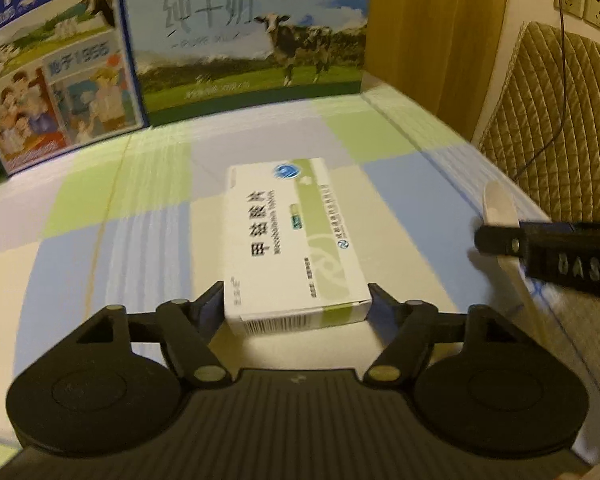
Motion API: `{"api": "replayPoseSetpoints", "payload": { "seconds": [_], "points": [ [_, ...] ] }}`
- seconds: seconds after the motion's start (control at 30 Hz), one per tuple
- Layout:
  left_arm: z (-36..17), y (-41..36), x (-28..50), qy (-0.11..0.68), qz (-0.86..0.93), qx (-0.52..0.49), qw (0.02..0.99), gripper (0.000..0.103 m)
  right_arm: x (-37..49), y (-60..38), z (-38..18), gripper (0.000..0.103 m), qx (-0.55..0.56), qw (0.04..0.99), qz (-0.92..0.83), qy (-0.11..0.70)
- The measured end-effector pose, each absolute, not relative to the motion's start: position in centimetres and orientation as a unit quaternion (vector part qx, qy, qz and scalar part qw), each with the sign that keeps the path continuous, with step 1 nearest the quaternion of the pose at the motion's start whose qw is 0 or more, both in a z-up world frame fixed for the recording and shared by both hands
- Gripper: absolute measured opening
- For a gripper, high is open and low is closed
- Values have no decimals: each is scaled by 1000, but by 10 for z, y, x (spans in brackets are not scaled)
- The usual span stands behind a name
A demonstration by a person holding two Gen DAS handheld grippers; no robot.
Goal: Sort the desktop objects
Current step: 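Grasp the white medicine box with the left tool while the right tool holds the spoon, then carry the medicine box and spoon over to the cardboard box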
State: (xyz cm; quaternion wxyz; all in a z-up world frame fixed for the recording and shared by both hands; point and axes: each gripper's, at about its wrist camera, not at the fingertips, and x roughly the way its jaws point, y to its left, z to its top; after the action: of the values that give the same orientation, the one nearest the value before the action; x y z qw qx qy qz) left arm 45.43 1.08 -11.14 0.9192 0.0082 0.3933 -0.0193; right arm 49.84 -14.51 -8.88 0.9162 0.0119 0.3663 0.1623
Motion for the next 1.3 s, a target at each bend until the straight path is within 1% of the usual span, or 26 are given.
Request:
{"api": "replayPoseSetpoints", "payload": {
  "seconds": [0.13, 0.3, 0.53, 0.63, 0.7, 0.77, 0.8, 0.83, 1.07, 1.13, 1.3],
  "points": [
    [-104, 28, 417, 416, -14, 6, 909, 68, 489, -137, -86, 29, 6, 911, 181, 371],
    [-95, 44, 353, 434, -7, 6, 901, 68, 466, -123, -78, 29, 3, 900, 207, 383],
    [-84, 48, 265, 447, -16, 3, 894, 68, 393, -110, -51, 29, -21, 882, 267, 387],
    [-83, 45, 233, 449, -27, 13, 893, 68, 356, -115, -47, 29, -24, 873, 280, 398],
    [-83, 48, 214, 456, -36, -3, 889, 68, 339, -120, -49, 29, -24, 867, 281, 411],
    [-81, 51, 199, 453, -46, -24, 890, 72, 324, -126, -52, 29, -21, 858, 282, 429],
    [-79, 53, 193, 449, -48, -27, 892, 79, 319, -127, -55, 29, -20, 853, 283, 437],
    [-77, 55, 188, 441, -44, -26, 896, 80, 314, -129, -58, 29, -20, 849, 284, 445],
    [-73, 57, 196, 412, -43, -28, 910, 83, 306, -119, -70, 29, -35, 844, 287, 452],
    [-74, 55, 200, 404, -54, -36, 913, 87, 308, -117, -71, 29, -35, 844, 286, 452],
    [-86, 53, 213, 414, -54, -48, 907, 87, 310, -118, -78, 30, -44, 846, 279, 452]
  ]
}}
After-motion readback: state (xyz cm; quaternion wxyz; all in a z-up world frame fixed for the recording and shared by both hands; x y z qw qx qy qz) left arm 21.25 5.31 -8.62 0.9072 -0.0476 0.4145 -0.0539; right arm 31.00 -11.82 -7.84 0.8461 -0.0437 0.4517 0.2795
